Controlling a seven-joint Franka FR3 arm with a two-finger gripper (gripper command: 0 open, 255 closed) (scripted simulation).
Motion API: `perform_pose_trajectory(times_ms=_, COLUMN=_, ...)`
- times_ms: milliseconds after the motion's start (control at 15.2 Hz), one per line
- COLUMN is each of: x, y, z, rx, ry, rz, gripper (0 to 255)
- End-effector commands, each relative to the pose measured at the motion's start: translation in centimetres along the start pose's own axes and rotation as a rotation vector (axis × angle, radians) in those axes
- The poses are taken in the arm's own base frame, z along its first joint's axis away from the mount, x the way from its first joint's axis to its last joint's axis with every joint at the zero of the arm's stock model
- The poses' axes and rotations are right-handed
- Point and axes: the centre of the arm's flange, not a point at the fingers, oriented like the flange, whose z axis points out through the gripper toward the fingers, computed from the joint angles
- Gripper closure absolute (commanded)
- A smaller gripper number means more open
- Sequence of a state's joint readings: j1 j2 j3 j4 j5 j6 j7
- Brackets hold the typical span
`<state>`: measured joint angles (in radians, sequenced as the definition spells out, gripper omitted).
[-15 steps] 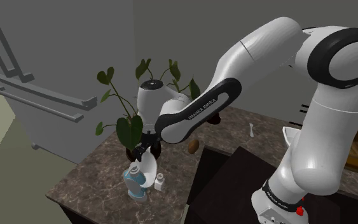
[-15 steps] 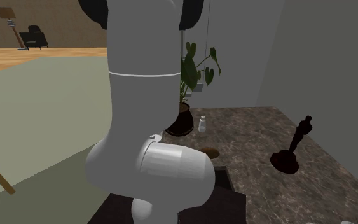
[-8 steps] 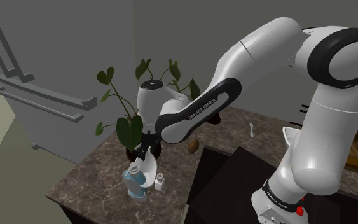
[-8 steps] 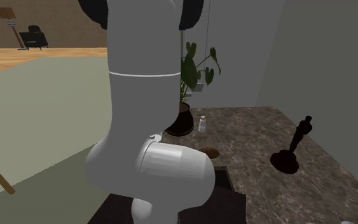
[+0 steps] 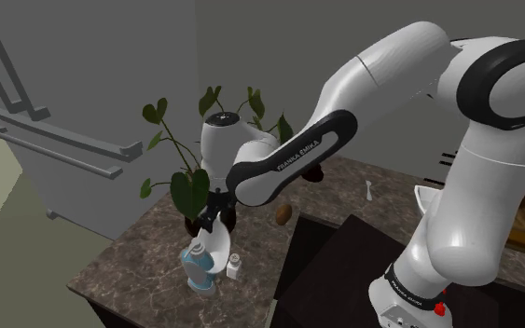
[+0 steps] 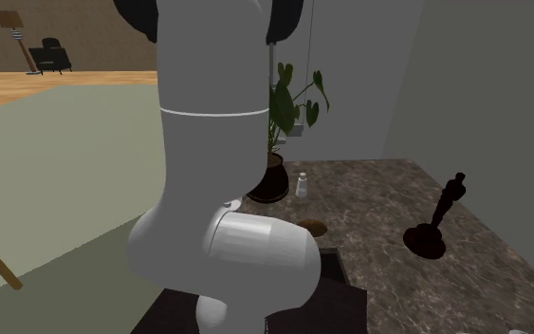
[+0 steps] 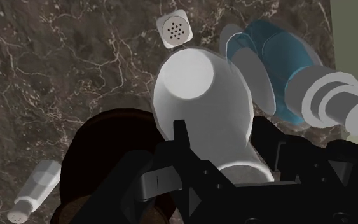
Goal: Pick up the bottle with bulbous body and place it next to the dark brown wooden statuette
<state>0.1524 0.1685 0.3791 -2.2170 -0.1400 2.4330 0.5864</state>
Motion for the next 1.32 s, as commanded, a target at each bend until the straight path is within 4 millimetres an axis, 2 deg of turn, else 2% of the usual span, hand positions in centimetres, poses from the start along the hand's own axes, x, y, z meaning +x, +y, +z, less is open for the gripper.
perform_pose_trajectory(times_ms=0, x=0.0, y=0.0, z=-1.0, rx=0.000, ry=0.000, rz=0.000, gripper=255)
perform_pose_trajectory(times_ms=1254, x=0.7, y=0.0, z=-11.0, rx=0.000, ry=0.000, rz=0.000, gripper=255)
